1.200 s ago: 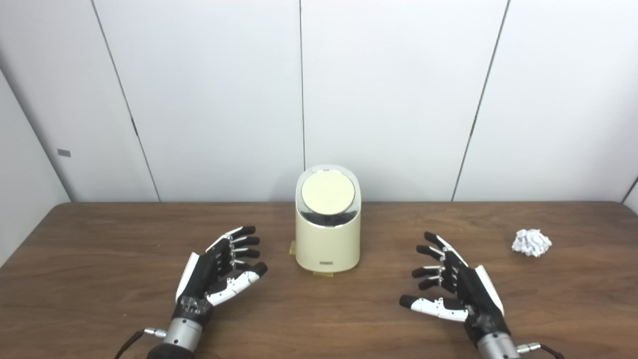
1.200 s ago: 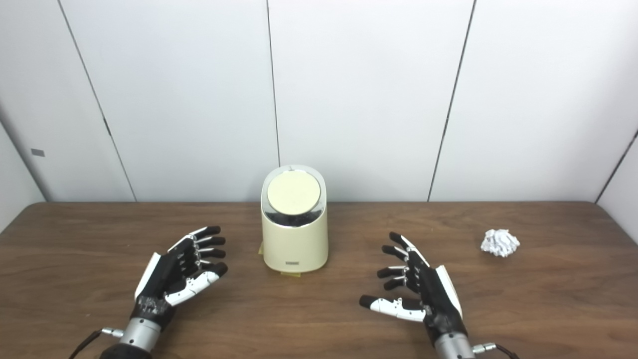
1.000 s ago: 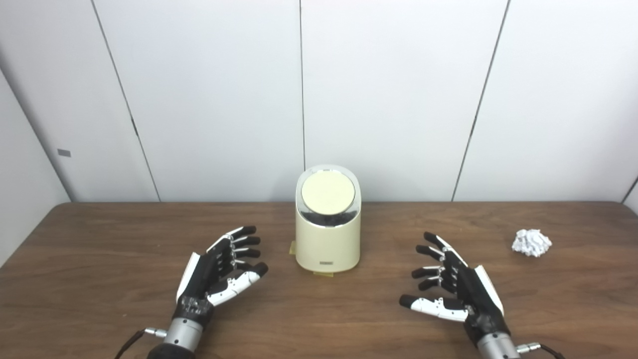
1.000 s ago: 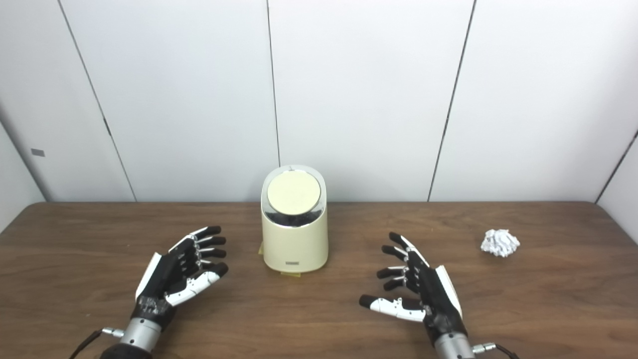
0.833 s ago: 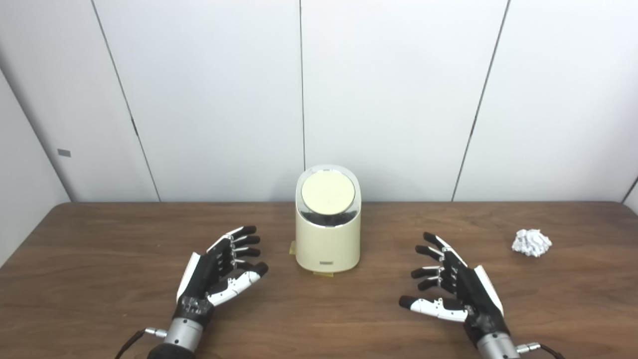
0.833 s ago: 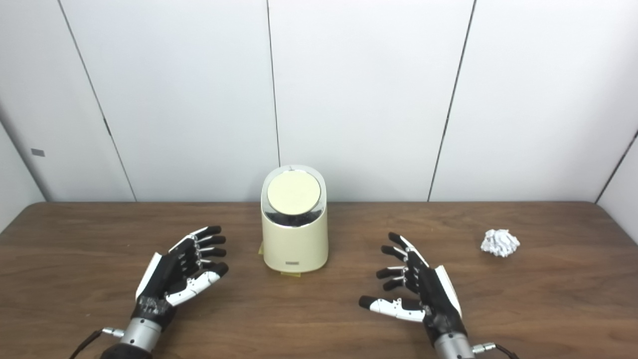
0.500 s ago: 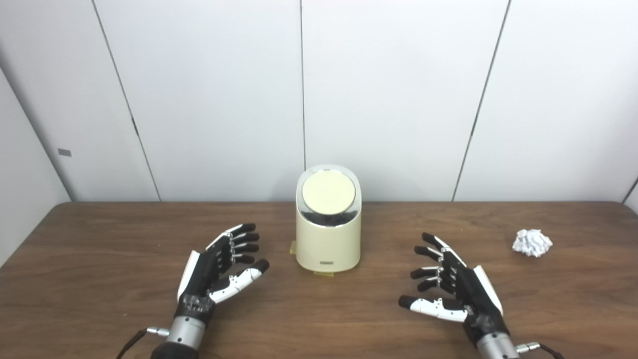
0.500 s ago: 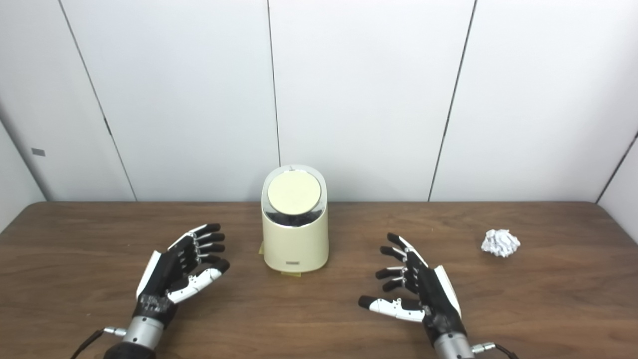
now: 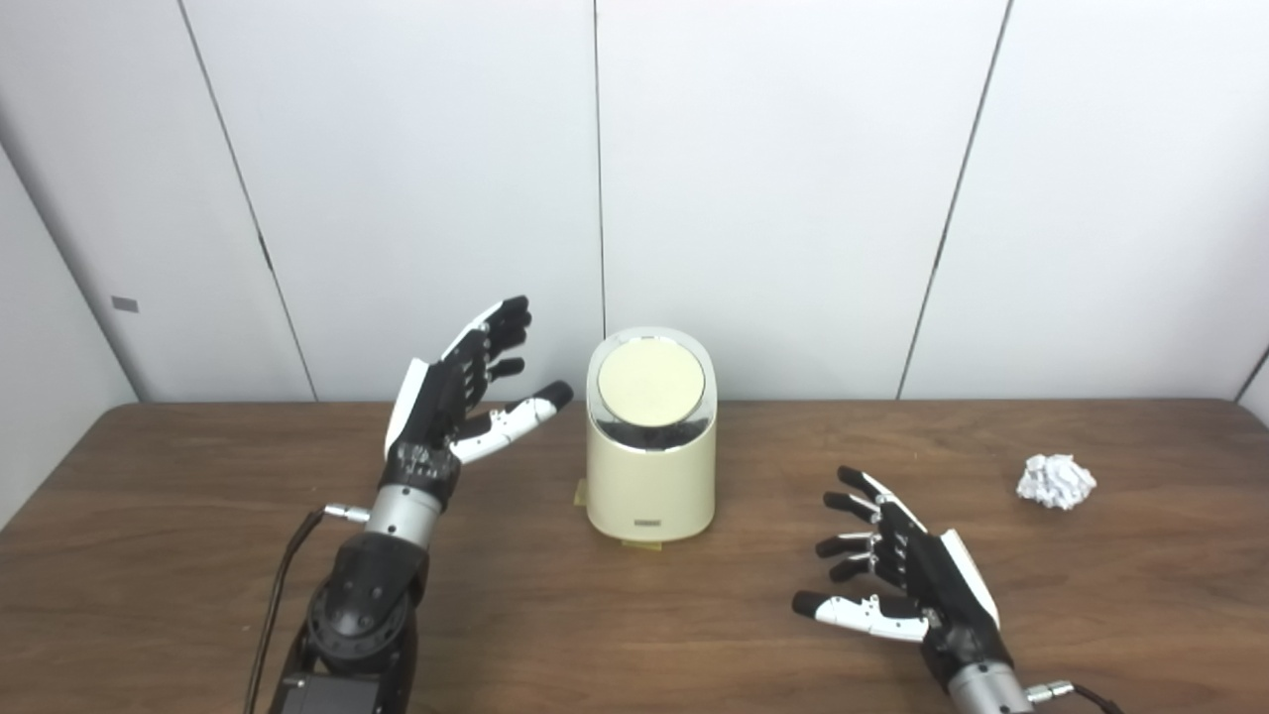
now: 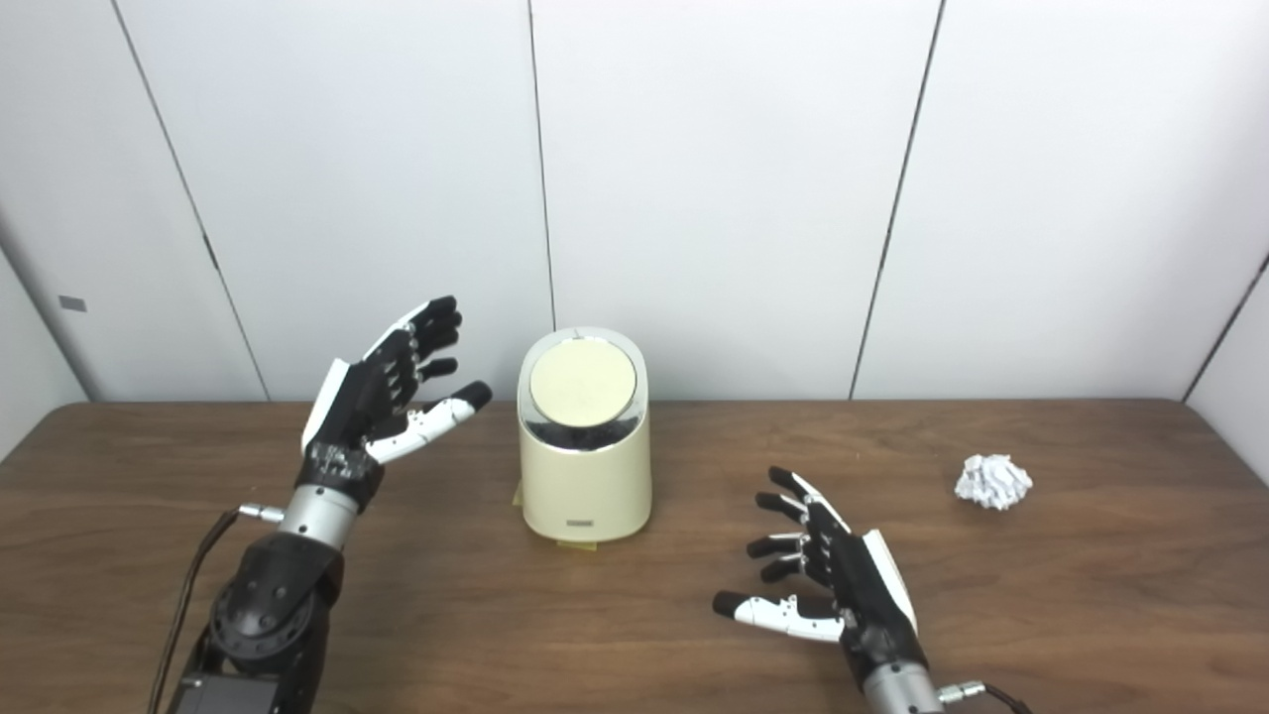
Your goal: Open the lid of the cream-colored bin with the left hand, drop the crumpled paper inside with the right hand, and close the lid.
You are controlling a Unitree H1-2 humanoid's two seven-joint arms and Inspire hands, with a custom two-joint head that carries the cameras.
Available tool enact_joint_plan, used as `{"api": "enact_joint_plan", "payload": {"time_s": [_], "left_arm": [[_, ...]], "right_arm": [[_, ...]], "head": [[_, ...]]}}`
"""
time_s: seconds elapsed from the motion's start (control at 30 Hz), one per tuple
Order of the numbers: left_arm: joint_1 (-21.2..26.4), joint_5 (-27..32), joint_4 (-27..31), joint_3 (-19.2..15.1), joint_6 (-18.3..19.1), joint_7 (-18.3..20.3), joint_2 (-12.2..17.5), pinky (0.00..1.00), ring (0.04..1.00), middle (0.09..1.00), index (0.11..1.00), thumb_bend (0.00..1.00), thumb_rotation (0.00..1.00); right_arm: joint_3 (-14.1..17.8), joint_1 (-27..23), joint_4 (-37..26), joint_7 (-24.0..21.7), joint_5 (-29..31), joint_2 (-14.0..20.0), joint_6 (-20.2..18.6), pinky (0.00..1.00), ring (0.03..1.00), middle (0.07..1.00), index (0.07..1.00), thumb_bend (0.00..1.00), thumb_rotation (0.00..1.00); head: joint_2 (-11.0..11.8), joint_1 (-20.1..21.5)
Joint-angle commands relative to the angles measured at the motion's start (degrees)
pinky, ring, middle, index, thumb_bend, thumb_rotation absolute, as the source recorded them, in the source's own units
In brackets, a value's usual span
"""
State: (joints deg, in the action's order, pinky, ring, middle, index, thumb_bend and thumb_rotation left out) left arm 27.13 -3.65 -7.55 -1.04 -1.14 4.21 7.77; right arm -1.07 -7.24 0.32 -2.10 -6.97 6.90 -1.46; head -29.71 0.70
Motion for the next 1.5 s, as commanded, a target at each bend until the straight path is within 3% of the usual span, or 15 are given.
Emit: {"api": "enact_joint_plan", "payload": {"time_s": [0.0,0.33,0.6,0.9,1.07,1.47], "left_arm": [[4.2,-2.0,2.1,0.9,0.3,-0.7,0.4,0.94,0.993,0.960,0.962,0.77,0.30],[11.3,-12.0,-0.5,5.5,4.1,-1.3,2.0,1.00,1.000,1.000,0.998,0.91,0.41],[14.2,-16.9,-4.8,8.1,3.4,-3.2,1.6,1.00,1.000,1.000,1.000,0.91,0.32],[16.0,-21.8,-7.9,10.7,3.4,-3.9,1.8,0.84,1.000,1.000,1.000,0.94,0.29],[16.7,-25.3,-9.2,12.3,4.0,-4.6,2.0,0.92,1.000,1.000,1.000,0.95,0.27],[17.1,-31.3,-12.6,15.3,3.1,-8.5,2.1,0.93,1.000,1.000,1.000,0.91,0.25]], "right_arm": [[0.1,-1.9,-1.3,0.1,0.1,0.5,2.7,0.50,0.611,0.819,0.881,0.81,0.14],[-0.6,-2.0,-1.1,0.3,-1.8,0.6,3.3,0.50,0.614,0.819,0.875,0.83,0.20],[-0.6,-2.1,-1.1,0.5,-1.9,0.2,3.5,0.50,0.623,0.820,0.866,0.83,0.21],[-0.8,-2.2,-1.0,0.7,-2.2,0.0,3.7,0.51,0.616,0.824,0.873,0.83,0.22],[-0.8,-2.3,-1.0,0.7,-2.1,-0.2,3.7,0.50,0.617,0.825,0.871,0.83,0.22],[-1.3,-1.9,-2.0,0.8,-2.8,-0.6,3.5,0.51,0.617,0.824,0.872,0.82,0.22]], "head": [[-0.1,0.1],[0.1,0.5],[0.1,1.1],[0.2,1.2],[0.2,1.5],[-0.1,2.1]]}}
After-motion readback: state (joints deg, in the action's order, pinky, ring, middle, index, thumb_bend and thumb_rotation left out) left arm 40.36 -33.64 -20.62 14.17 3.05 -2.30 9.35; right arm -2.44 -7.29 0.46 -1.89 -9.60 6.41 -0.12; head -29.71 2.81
